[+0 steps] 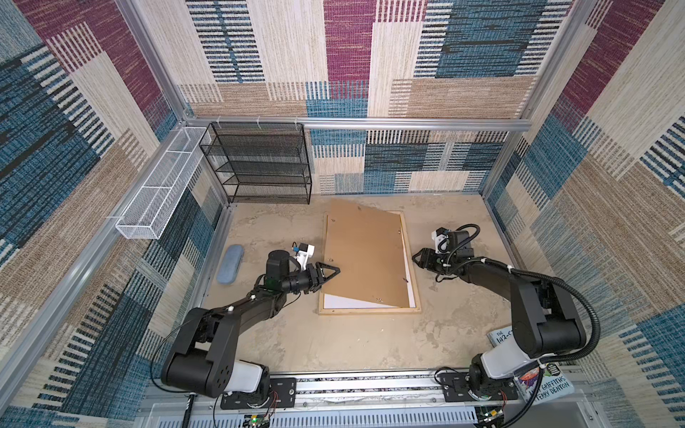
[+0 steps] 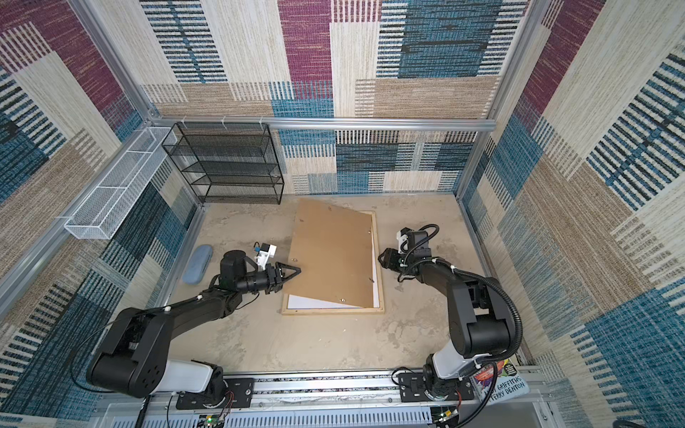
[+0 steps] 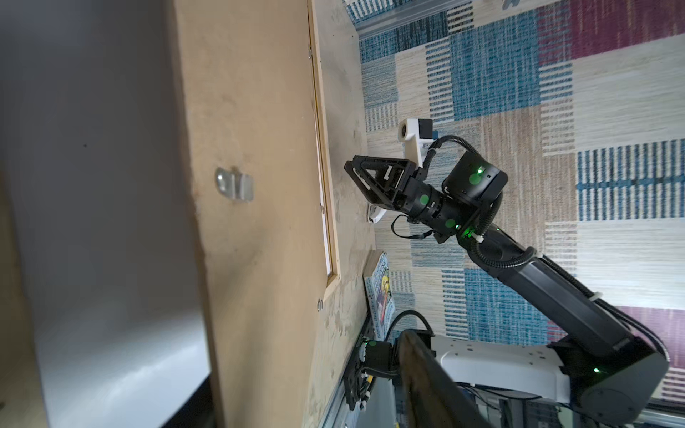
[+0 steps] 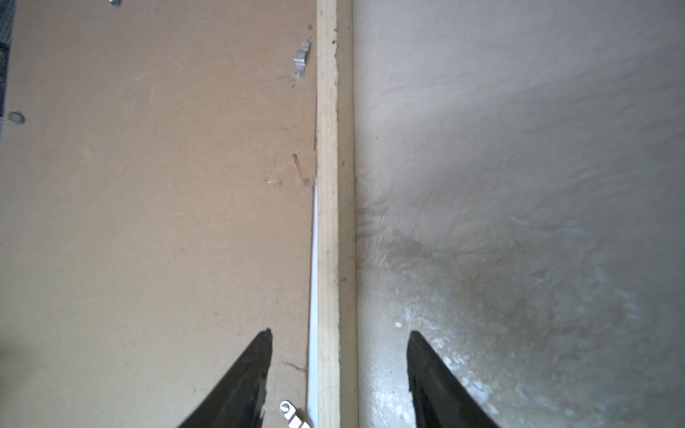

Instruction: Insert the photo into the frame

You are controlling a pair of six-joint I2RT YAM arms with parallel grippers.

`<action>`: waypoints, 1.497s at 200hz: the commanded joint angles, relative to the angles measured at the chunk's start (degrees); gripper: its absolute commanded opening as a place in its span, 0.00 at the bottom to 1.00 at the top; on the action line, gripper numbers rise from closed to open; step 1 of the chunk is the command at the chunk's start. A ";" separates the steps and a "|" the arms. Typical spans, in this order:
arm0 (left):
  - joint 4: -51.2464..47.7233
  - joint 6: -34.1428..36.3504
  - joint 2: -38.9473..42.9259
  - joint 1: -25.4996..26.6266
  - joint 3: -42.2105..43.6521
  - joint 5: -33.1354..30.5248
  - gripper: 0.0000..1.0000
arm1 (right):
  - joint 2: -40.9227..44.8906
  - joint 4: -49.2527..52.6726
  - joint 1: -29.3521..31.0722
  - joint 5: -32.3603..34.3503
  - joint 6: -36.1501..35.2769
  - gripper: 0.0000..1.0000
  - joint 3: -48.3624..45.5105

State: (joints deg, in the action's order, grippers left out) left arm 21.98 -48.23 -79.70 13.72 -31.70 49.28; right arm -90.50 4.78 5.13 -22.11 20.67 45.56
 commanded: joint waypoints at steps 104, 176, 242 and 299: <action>-23.51 11.05 -4.73 4.13 -7.70 -8.43 0.60 | -0.20 -2.87 -0.12 -2.76 0.24 0.60 -0.91; -26.59 13.27 -7.92 4.21 -12.34 -9.05 0.59 | -0.56 -4.49 -0.12 -4.79 0.96 0.61 -1.84; -36.67 16.65 -5.43 4.21 -16.40 -15.61 0.67 | -0.98 -4.75 -0.12 -4.78 0.87 0.61 -1.87; -40.26 18.28 -3.88 4.30 -17.67 -18.93 0.68 | -1.00 -4.77 -0.12 -4.58 0.86 0.61 -2.00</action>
State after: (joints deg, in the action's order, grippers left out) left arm -16.36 -32.14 -84.18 18.02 -48.77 31.68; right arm -91.44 1.85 5.02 -26.17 20.93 43.75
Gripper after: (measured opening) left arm 0.682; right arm 0.610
